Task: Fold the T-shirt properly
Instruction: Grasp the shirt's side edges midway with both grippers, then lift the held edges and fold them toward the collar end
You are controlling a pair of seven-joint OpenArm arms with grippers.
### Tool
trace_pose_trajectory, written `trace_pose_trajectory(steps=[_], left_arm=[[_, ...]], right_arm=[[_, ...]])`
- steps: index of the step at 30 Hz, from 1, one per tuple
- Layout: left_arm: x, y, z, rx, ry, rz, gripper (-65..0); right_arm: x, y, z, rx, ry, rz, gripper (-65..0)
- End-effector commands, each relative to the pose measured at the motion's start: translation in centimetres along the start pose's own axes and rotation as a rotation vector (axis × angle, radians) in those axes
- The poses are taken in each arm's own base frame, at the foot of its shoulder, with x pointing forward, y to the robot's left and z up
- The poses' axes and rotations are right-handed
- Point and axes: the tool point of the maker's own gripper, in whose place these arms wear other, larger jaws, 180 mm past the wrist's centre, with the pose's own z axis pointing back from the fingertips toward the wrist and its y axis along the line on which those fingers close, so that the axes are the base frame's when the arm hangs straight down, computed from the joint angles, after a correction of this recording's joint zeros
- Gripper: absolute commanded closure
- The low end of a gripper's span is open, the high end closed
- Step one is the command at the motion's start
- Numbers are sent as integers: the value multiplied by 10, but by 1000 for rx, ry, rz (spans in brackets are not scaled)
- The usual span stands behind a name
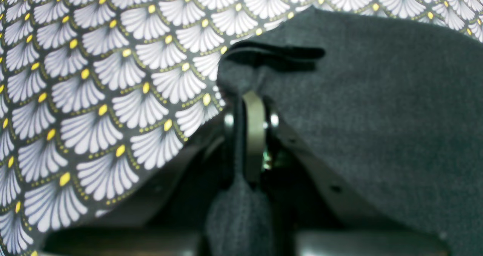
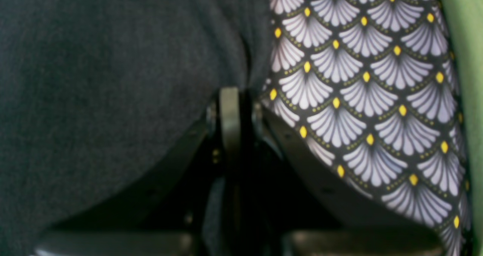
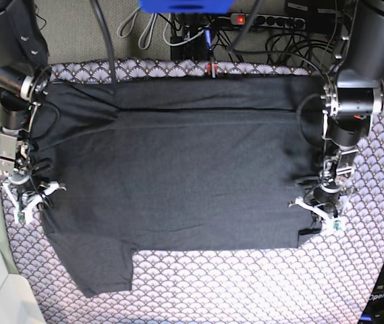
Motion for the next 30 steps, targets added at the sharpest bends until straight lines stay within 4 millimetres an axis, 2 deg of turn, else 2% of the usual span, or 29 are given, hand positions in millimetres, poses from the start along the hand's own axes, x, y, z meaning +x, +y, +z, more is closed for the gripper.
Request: trace_pose_trajectory(steps=[1, 3, 5, 7, 11, 19, 21, 23, 27, 30], left_arm=[[15, 5, -3, 14, -14, -6, 0], [18, 4, -4, 13, -20, -6, -5], [33, 1, -5, 3, -57, -11, -5], [43, -2, -5, -4, -84, -15, -5], [33, 0, -5, -5, -28, -21, -5], [41, -15, 8, -50, -63, -61, -5], [43, -11, 15, -41, -68, -38, -5], [54, -2, 24, -25, -97, -12, -5], [67, 9, 40, -9, -114, 5, -5], [68, 12, 54, -6, -114, -7, -5]], right_arm=[[15, -13, 1, -24, -11, 23, 0], [20, -15, 2, -30, -22, 24, 0], [32, -19, 5, -43, -54, 42, 0], [29, -23, 10, -55, -61, 59, 0], [27, -28, 22, -79, -64, 95, 0], [37, -29, 49, -97, -134, 99, 0], [38, -29, 55, -104, -146, 119, 0], [39, -29, 61, -108, -156, 135, 0], [35, -18, 66, -63, -172, 119, 0], [31, -9, 72, -18, -168, 116, 0]])
